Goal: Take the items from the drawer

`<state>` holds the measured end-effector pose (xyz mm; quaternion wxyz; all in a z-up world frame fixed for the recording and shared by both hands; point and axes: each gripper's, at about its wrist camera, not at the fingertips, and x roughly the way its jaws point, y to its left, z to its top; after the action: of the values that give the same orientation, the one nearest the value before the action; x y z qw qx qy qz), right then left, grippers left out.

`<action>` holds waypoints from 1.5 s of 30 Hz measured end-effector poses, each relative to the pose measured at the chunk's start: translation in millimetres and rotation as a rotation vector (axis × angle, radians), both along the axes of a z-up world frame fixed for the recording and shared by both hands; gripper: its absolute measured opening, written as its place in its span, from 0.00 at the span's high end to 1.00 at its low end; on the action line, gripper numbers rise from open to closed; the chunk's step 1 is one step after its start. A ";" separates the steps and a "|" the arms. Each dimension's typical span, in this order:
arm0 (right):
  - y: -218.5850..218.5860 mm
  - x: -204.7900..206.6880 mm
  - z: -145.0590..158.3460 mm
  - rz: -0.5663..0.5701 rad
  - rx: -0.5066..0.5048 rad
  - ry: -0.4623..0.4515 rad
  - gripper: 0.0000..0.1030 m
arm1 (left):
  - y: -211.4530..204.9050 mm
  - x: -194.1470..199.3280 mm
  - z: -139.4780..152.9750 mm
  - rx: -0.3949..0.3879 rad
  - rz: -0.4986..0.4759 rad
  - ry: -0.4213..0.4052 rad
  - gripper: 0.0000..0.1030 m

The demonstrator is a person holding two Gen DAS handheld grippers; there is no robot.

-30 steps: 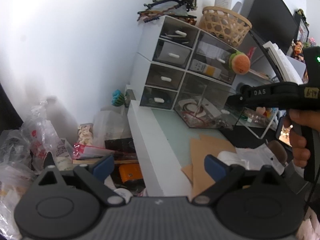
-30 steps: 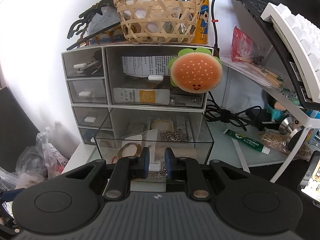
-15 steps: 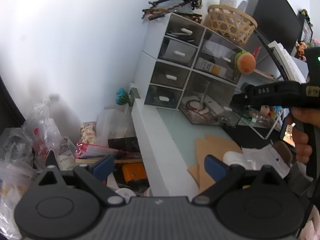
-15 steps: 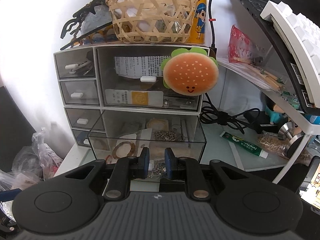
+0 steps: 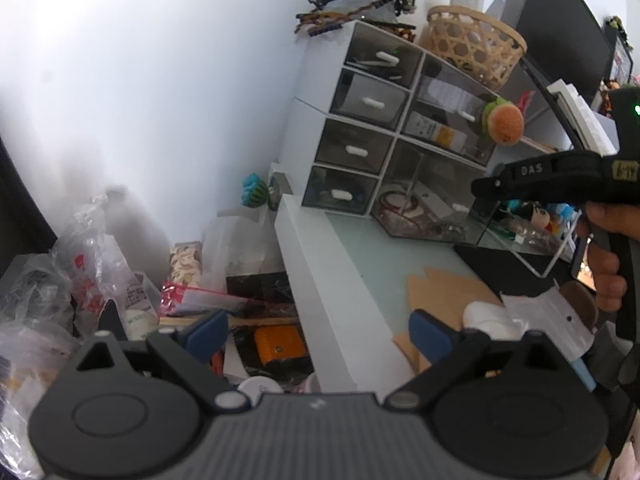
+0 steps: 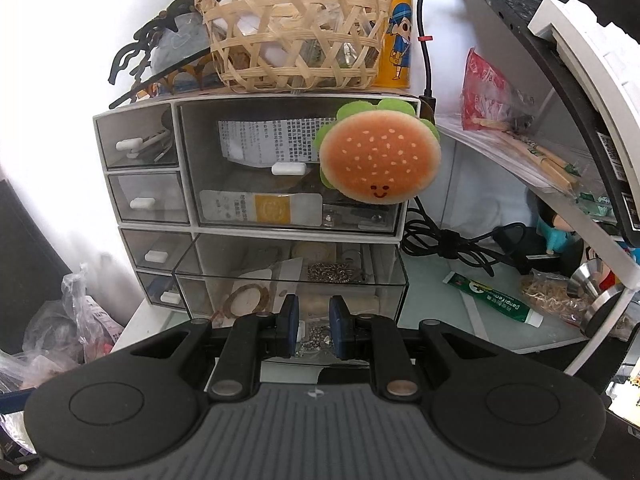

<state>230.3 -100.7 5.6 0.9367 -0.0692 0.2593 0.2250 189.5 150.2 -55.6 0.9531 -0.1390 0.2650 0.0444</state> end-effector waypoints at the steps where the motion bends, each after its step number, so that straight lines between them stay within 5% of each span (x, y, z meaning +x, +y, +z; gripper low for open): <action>1: 0.2 0.5 -0.3 -0.001 -0.002 -0.001 0.82 | 0.7 0.1 -0.5 -0.001 0.002 0.001 0.04; 45: 15.0 29.9 -4.6 0.004 -0.020 -0.022 0.82 | 7.4 8.5 -7.2 -0.010 0.032 0.007 0.04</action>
<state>260.2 -85.6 1.1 0.9382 -0.0813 0.2512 0.2238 198.1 157.6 -62.9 0.9506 -0.1480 0.2664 0.0587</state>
